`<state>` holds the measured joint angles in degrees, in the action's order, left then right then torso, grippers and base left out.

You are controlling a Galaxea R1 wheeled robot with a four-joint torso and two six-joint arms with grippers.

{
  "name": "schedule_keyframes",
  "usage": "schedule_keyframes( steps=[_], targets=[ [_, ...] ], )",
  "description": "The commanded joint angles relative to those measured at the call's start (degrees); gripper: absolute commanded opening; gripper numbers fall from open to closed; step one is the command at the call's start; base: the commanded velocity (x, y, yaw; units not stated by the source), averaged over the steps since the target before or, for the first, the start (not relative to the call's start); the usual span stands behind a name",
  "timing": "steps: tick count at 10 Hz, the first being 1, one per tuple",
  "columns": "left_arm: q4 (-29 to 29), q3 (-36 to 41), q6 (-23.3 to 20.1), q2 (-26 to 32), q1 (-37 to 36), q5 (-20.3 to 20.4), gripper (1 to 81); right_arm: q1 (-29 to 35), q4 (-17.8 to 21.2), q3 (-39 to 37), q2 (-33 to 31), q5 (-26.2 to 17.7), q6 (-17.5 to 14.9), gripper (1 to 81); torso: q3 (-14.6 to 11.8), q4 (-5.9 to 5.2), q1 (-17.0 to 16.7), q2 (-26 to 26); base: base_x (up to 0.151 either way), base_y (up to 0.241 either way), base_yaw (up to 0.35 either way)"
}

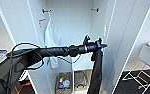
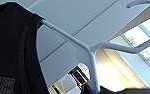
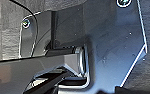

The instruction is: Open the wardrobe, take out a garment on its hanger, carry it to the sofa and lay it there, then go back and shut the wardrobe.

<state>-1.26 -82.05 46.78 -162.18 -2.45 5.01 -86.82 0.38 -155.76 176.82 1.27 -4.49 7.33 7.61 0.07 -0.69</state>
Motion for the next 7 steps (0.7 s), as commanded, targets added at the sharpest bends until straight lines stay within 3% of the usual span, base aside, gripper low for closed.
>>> schedule_keyframes(
  steps=[1, 3, 7],
  targets=[
    [1.87, 1.11, -0.63, -0.25, -10.42, 2.81, 1.0, 1.95, 0.41, 0.38, 0.57, -3.47, -0.17, 81.1, 0.0, 0.0, 0.0, 0.0, -0.133, 0.0, 0.0],
    [1.87, 1.28, -0.63, -0.25, -10.25, 2.81, 1.0, 1.95, 0.41, 0.38, 0.57, -3.47, -0.17, 81.1, 0.0, 0.0, 0.0, -0.02, -0.104, 0.0, 0.0],
    [2.49, 4.44, -0.63, 1.59, -9.38, 2.81, 1.0, 1.87, 0.41, 0.29, 0.57, -3.47, -0.17, 81.1, -0.02, 0.0, -0.07, -0.06, 0.0, 0.0, 0.0]
  ],
)
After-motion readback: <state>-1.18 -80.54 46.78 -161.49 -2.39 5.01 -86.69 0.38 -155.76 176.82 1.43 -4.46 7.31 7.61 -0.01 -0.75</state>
